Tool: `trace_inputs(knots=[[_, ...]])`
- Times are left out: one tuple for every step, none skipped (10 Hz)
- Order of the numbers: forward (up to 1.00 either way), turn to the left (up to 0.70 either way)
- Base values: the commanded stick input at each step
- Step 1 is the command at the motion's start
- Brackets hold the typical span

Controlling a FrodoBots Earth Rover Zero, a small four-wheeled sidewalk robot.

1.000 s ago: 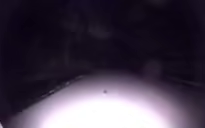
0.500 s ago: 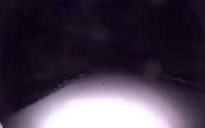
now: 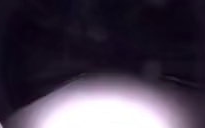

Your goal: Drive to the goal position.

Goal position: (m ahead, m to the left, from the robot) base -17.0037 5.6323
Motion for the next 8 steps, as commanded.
trace_inputs(knots=[[-1.0,0.0],[-1.0,0.0],[-1.0,0.0],[-1.0,0.0],[-1.0,0.0],[-1.0,0.0],[-1.0,0.0],[-1.0,0.0]])
